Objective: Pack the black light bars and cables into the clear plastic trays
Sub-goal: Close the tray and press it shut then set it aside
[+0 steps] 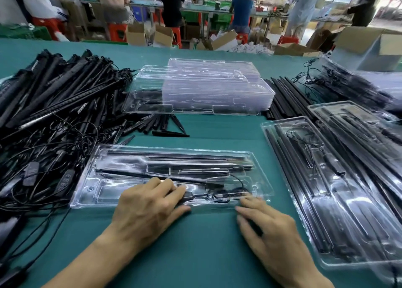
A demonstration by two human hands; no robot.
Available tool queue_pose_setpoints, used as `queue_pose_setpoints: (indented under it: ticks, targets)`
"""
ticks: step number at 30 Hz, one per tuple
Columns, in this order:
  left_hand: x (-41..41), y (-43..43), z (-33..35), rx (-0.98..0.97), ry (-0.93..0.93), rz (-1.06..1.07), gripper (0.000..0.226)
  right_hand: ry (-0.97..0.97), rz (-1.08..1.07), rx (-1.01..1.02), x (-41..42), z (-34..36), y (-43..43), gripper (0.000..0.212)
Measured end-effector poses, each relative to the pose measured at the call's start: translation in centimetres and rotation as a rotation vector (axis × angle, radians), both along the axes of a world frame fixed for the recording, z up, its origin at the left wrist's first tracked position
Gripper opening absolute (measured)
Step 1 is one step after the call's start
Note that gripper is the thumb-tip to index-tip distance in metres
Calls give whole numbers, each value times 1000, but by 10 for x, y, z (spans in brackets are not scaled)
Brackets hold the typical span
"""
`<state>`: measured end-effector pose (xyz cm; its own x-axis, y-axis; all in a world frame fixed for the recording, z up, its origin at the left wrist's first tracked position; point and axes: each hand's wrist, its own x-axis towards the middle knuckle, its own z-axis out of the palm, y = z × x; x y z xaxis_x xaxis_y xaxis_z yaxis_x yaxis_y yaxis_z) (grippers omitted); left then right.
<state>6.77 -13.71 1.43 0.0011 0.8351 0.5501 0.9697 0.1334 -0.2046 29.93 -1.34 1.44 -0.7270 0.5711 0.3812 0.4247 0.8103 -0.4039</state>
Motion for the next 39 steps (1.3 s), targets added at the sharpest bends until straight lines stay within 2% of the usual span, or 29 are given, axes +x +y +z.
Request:
queue_pose_setpoints:
  ticks: [2,4,6,9,12,17,22,26,31,35,37,39]
  targets:
    - [0,1,-2,17,26,-21,40,267,-134,119,6,-3,2,4]
    - [-1,1,-5,23,34,-45,39,349,-219,60,7,1,8,16]
    - [-2,-1,-7,30,24,-66,36,294,-364,-87,4,7,21,24]
    - [-8,-6,-11,52,-27,-116,28,48,-518,-453,-6,14,52,43]
    - [-14,-12,-17,69,-107,-158,22,-9,-491,-807,-20,21,73,32]
    - [-11,-13,-14,115,-194,-133,24,113,-414,-1086,-21,26,76,26]
    - [-7,-13,-8,147,-149,-108,16,237,-314,-1358,-9,29,70,17]
    - [-7,-13,-8,180,-130,-133,14,298,-230,-1413,-3,30,64,12]
    - [-6,-9,-10,190,-114,-156,20,369,-281,-1316,-7,24,57,19]
    - [4,-14,-7,262,-205,-65,29,440,-300,-1286,-8,23,56,17]
    - [17,-19,-3,328,-265,-116,26,465,-302,-1292,-6,24,57,16]
    - [32,-24,1,313,-325,-196,31,477,-305,-1299,-5,24,56,18]
